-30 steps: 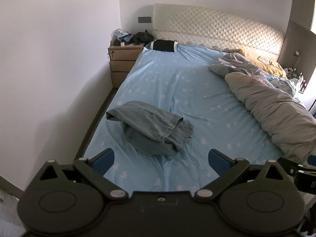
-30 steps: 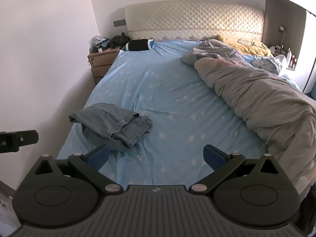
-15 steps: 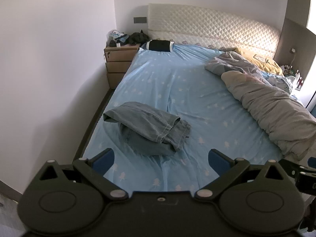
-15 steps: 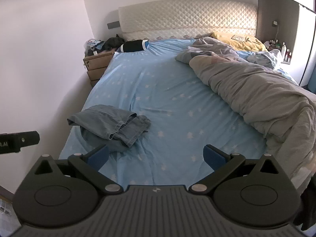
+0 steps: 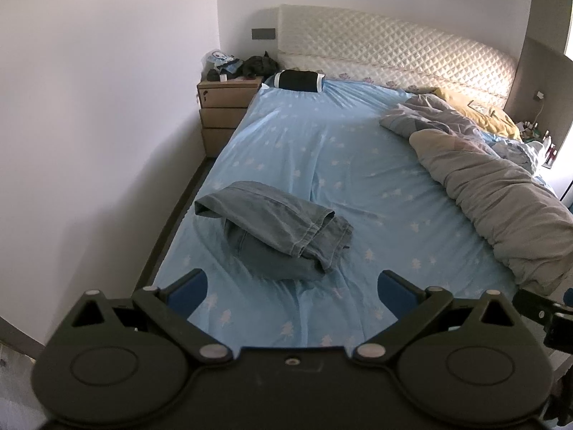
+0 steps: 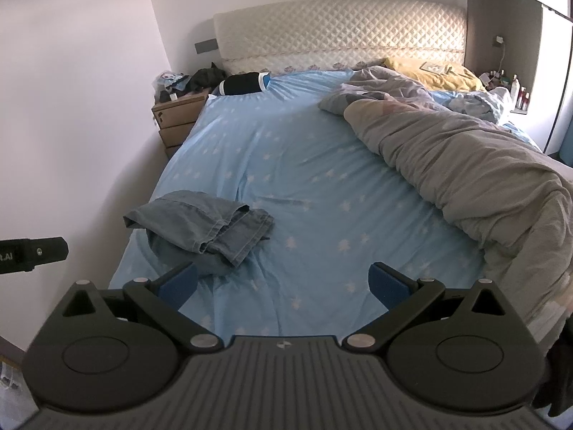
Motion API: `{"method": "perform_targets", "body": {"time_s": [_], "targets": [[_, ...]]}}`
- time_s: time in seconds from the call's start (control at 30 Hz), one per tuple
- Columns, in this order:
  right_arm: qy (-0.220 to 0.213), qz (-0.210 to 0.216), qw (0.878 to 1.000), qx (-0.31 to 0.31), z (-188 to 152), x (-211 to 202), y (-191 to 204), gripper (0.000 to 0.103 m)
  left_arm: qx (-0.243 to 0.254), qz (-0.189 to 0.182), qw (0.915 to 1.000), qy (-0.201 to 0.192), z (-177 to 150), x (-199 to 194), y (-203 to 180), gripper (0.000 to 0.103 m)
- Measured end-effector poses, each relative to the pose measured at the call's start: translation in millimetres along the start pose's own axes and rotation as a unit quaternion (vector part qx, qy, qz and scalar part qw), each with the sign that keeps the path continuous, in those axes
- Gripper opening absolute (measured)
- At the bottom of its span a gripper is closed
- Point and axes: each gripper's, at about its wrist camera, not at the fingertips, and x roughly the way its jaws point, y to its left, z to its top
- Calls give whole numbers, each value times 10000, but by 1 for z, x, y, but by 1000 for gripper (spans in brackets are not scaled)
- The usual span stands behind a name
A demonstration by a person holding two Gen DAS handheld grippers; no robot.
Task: Fold clothes
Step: 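Move both tools toward the folded blue jeans on the bed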
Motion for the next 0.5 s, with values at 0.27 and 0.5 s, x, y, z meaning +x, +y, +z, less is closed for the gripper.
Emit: {"method": "perform_targets", "body": {"time_s": [0.27,0.5], "targets": [[4,-28,10000,31,-2,1,-1,103,6,5,10000,18,-4,2,0,102],[23,-50,10000,52,-4,0,1,103,43,-28,10000,35,-6,3,0,102]]}}
